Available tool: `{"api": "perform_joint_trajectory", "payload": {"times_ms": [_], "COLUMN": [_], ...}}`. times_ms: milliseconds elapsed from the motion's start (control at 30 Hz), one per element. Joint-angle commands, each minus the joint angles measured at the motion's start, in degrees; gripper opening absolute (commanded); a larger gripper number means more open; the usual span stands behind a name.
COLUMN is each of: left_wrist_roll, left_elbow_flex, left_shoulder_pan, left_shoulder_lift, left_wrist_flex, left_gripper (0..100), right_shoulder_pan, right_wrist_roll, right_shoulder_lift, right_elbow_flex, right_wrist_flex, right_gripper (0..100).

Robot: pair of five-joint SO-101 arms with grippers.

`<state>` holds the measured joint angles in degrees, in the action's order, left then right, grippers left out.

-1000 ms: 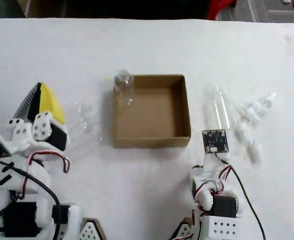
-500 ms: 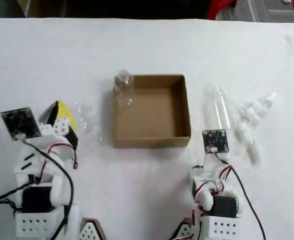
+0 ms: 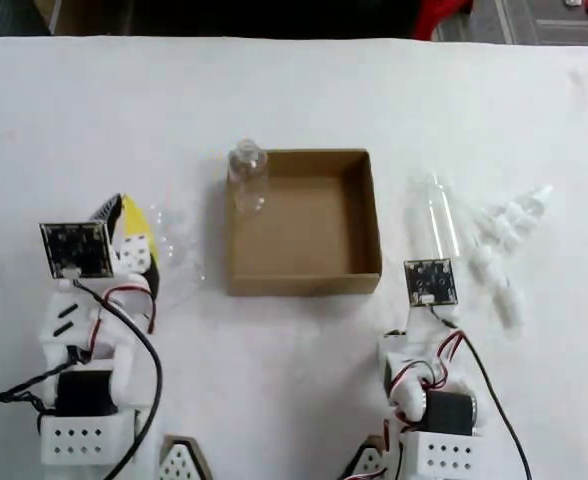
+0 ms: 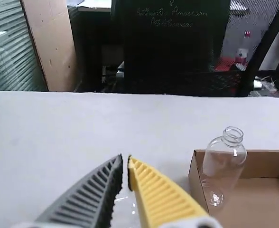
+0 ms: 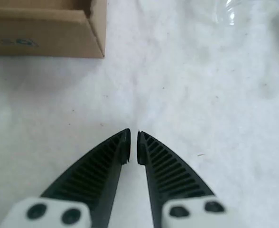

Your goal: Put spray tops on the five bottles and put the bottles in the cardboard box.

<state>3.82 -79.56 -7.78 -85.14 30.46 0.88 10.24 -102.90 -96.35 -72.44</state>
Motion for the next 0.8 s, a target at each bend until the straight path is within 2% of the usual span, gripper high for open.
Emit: {"api": "perform_joint_trajectory", "payload": {"times_ms": [0, 167, 400, 600, 767], "left_wrist_roll": [-2.0, -10.9, -10.5, -10.7, -10.7], "left_elbow_flex": [1.7, 1.7, 0.7, -3.4, -3.6], "left_shoulder_pan": [2.6, 7.7, 7.3, 7.6, 7.7], "left_shoulder_lift": [-0.8, -0.6, -0.5, -0.5, -0.6], "left_wrist_flex": [1.1, 1.2, 0.6, -4.8, -4.6], "left_gripper": [8, 12, 12, 12, 12], "right_shoulder_pan": [0.5, 0.5, 0.5, 0.5, 0.5], "right_wrist_roll": [-0.3, -0.3, -0.3, -0.3, -0.3], "right_shoulder_lift": [-0.3, -0.3, -0.3, -0.3, -0.3], "right_elbow_flex": [-0.5, -0.5, -0.5, -0.5, -0.5], "right_wrist_flex": [-0.3, -0.3, -0.3, -0.3, -0.3], "right_gripper": [1.6, 1.6, 1.6, 1.6, 1.6]}}
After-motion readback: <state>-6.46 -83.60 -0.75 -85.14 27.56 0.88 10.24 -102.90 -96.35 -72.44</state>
